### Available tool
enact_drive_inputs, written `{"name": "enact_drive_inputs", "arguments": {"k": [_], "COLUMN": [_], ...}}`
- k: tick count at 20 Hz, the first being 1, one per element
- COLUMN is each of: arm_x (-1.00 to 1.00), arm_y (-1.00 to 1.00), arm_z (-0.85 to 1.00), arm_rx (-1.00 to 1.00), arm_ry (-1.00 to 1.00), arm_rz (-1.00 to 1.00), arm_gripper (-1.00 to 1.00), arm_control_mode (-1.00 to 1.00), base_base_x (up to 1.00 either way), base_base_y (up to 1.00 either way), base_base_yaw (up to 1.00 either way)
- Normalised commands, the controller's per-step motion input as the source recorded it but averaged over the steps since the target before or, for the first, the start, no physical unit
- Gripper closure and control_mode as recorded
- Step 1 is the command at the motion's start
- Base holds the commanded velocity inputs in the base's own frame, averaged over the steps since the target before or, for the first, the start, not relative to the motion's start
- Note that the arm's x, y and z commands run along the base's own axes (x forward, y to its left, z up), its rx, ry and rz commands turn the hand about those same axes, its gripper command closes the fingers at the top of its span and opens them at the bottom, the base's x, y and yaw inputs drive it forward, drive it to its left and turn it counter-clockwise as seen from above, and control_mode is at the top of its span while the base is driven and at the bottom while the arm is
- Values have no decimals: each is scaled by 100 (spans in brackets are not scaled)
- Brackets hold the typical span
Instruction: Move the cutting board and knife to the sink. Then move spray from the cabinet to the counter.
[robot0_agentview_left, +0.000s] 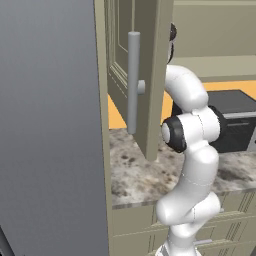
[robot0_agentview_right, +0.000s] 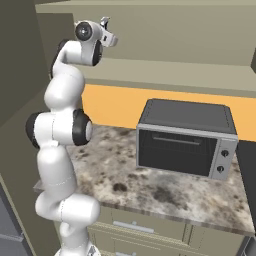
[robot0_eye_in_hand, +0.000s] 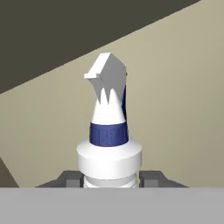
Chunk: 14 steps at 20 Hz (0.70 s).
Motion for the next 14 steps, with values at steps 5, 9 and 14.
{"name": "enact_drive_inputs", "arguments": {"k": [5,9,14], "arm_x": [-41,-54,-62], "arm_y": [-7,-11,-19], "arm_z": [0,0,0], "arm_rx": [20,23,20], "arm_ry": [0,0,-1], "arm_rz": [-1,-2,-3], "arm_gripper": [100,100,100], "arm_control_mode": [-100,-100,-100], "base_base_x": [0,0,0], "base_base_y": [0,0,0], "base_base_yaw": [0,0,0]}}
